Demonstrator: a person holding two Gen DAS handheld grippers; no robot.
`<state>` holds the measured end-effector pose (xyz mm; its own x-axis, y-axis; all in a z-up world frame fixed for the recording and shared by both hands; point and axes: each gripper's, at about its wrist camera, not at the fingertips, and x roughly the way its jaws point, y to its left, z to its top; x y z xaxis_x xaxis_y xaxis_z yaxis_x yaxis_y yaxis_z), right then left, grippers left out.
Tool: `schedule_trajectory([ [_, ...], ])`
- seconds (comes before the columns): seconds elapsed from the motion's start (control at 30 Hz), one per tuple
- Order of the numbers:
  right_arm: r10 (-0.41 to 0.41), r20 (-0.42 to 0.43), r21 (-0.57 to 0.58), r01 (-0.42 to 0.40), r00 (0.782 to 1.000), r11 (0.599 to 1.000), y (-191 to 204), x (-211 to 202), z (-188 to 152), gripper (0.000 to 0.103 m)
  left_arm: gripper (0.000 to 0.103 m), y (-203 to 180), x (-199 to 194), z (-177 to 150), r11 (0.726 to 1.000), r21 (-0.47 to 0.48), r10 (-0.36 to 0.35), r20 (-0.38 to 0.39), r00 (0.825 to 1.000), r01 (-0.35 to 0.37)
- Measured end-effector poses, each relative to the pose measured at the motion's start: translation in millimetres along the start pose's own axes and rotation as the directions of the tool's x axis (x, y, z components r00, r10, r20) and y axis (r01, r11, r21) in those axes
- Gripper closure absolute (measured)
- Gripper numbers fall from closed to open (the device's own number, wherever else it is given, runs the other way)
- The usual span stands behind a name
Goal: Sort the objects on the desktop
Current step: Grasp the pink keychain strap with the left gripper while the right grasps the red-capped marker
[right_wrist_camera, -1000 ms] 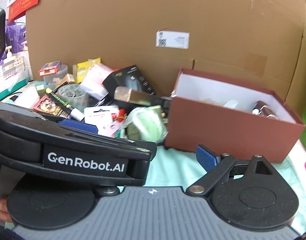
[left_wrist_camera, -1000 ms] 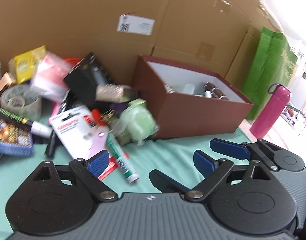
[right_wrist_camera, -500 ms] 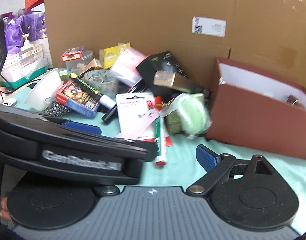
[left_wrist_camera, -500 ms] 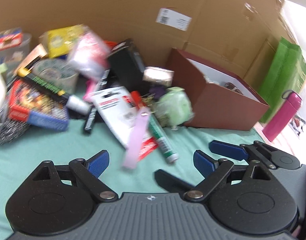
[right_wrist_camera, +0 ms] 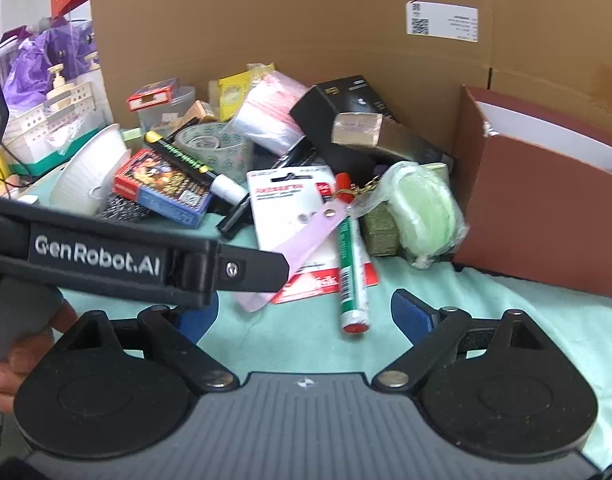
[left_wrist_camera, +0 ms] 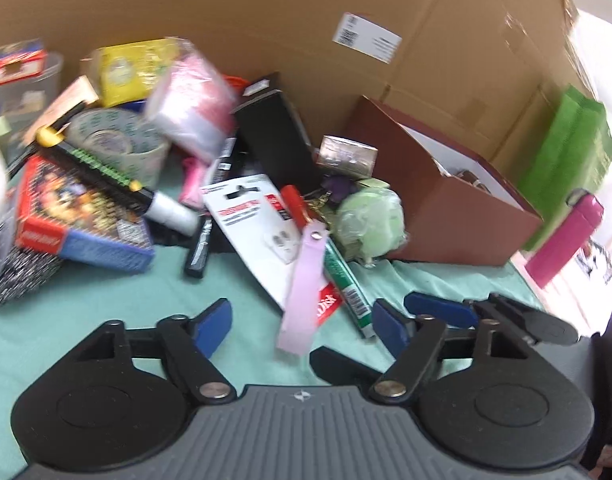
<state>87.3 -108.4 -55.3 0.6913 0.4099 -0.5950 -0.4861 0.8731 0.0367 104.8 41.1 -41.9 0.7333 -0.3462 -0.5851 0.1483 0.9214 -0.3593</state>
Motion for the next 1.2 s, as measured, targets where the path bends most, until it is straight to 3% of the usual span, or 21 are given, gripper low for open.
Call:
schedule_trajectory([
  [0.03, -0.007, 0.005, 0.003, 0.007, 1.0, 1.0, -3.1, -0.6, 0.5, 0.013, 0.039, -1.8, 3.2, 0.7, 1.0, 0.009, -0.002, -0.008, 1.0, 0.002],
  [0.13, -0.028, 0.006, 0.012, 0.028, 1.0, 1.0, -14.4, -2.8, 0.2, 0.027, 0.051, -4.0, 10.3, 2.8, 1.0, 0.008, -0.007, -0.019, 1.0, 0.007],
  [0.2, -0.034, -0.011, 0.029, 0.034, 0.999, 0.999, -23.2, -2.3, -1.5, 0.038, 0.051, -4.7, 15.1, 3.6, 1.0, 0.012, 0.003, -0.025, 1.0, -0.002],
  [0.33, -0.06, -0.017, 0.066, 0.061, 0.998, 0.996, -35.0, 1.2, -2.7, 0.046, 0.054, -4.2, 24.1, 1.5, 0.999, 0.037, 0.023, -0.041, 0.999, -0.021],
  [0.37, -0.057, -0.013, 0.069, 0.058, 0.998, 0.996, -36.1, 2.6, -2.3, 0.052, 0.058, -4.6, 23.7, 0.9, 0.999, 0.042, 0.034, -0.034, 0.999, -0.033],
  [0.43, -0.042, -0.022, 0.059, 0.043, 0.999, 0.997, -34.9, 8.3, -1.3, 0.062, 0.081, -3.4, 24.4, 1.1, 0.998, 0.051, 0.049, -0.046, 0.998, -0.046],
  [0.57, -0.011, -0.025, 0.046, 0.012, 1.0, 0.999, -29.5, 17.9, -3.5, 0.087, 0.085, 0.8, 15.2, -2.3, 0.997, 0.056, 0.049, -0.043, 0.998, -0.047],
  [0.97, 0.033, -0.078, -0.051, -0.037, 0.996, 0.998, -20.4, -45.2, -42.7, 0.089, 0.085, 5.9, -40.1, -30.0, 0.99, 0.126, 0.067, -0.041, 0.997, -0.061],
  [1.2, 0.014, -0.091, -0.014, -0.015, 0.996, 1.0, -30.2, -67.8, -56.7, 0.088, 0.084, 23.1, -63.2, -48.4, 0.989, 0.091, 0.12, -0.077, 0.99, -0.113],
])
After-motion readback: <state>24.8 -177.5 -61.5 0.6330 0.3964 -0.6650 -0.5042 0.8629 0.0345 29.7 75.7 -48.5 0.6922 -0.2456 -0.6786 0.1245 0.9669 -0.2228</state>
